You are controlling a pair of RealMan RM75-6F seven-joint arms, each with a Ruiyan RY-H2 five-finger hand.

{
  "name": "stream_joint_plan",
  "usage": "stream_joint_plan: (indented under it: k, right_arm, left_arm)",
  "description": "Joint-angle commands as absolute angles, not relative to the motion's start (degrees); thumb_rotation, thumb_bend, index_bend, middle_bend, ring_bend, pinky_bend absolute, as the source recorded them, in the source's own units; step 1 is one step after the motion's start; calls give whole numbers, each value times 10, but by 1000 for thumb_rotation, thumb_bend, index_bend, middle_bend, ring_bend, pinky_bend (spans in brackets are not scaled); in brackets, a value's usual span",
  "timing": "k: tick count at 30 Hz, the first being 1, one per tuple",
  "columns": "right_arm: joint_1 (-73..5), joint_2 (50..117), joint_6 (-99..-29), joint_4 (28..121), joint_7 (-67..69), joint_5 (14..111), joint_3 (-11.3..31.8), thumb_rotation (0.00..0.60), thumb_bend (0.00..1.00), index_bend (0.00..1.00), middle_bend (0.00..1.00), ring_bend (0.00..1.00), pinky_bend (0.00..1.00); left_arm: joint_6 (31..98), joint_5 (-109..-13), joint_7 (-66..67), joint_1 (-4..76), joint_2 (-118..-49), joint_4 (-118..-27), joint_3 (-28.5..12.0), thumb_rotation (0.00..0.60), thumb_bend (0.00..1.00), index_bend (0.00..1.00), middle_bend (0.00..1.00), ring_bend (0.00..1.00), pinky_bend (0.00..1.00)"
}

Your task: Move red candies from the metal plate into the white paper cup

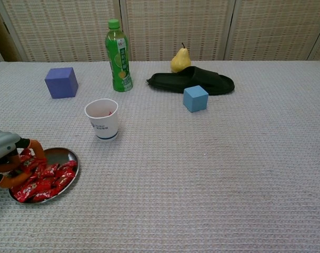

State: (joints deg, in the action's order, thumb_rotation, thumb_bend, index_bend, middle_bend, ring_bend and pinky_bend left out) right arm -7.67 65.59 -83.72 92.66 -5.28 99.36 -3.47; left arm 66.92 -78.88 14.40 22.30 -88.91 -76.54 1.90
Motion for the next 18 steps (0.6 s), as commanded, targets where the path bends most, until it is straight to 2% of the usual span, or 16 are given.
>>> stream_joint_plan:
  k: [1,8,18]
  right_arm:
    - [-77,655,-836,928,-54,992,-35,600,96,0,0,0,0]
    - [-77,653,-830,931,-58,988,-35,600,96,0,0,0,0]
    - [-78,651,-824,935,-61,983,-34,600,96,0,0,0,0]
  left_arm:
    - [663,-786,149,223,-890,-763,19,600,384,436,1000,1000,1000]
    - [653,-786,147,222,-889,-764,18,600,475,481,1000,1000,1000]
    - [682,-820,138,214,-877,-783,20,600,679,552,1000,1000,1000]
